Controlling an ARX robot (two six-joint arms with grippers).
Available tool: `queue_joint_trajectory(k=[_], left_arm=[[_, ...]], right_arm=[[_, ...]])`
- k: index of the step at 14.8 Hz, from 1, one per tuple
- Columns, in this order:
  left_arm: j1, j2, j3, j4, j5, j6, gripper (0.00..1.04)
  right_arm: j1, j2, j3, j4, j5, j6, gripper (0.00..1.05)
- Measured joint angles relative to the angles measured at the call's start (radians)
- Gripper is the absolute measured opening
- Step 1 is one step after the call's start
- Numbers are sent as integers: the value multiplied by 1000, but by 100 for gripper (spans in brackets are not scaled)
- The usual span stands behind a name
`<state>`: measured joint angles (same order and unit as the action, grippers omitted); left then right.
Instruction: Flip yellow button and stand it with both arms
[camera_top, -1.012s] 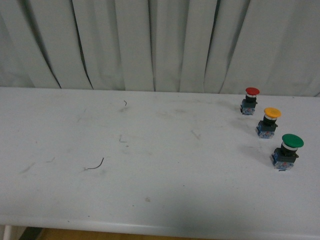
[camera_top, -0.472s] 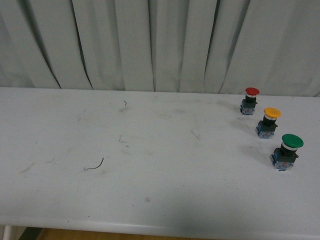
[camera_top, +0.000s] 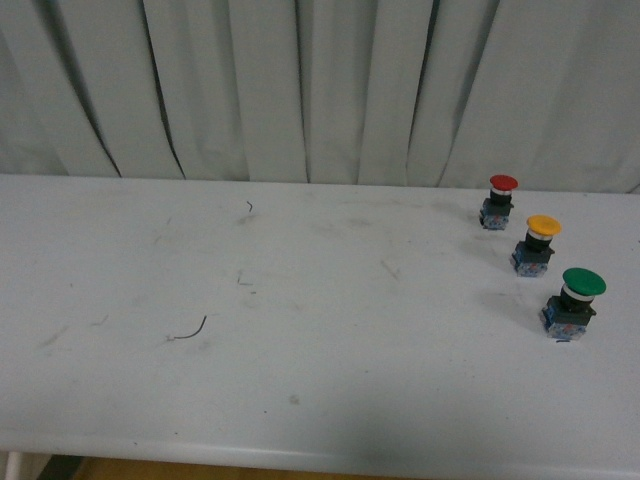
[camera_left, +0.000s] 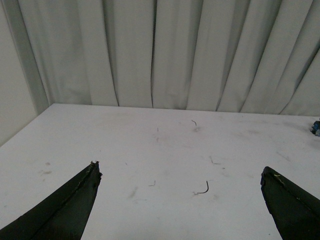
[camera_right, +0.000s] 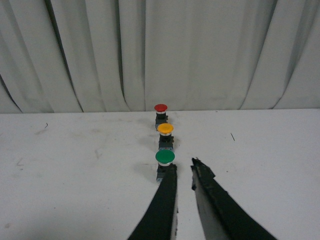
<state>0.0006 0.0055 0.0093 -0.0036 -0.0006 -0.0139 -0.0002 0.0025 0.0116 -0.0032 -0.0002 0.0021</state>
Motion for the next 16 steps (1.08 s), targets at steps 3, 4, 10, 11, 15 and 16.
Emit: queue_joint_trajectory(k=[3, 4, 10, 11, 15, 16], left_arm=[[0, 0, 0, 0, 0, 0, 98], [0, 0, 0, 0, 0, 0, 98], [0, 0, 0, 0, 0, 0, 98], [0, 0, 0, 0, 0, 0, 98], [0, 0, 0, 0, 0, 0, 98], [0, 0, 0, 0, 0, 0, 98]], right_arm=[[0, 0, 0, 0, 0, 0, 46], [0, 0, 0, 0, 0, 0, 59], [0, 0, 0, 0, 0, 0, 98], [0, 0, 0, 0, 0, 0, 98], [0, 0, 0, 0, 0, 0, 98], [0, 0, 0, 0, 0, 0, 98]])
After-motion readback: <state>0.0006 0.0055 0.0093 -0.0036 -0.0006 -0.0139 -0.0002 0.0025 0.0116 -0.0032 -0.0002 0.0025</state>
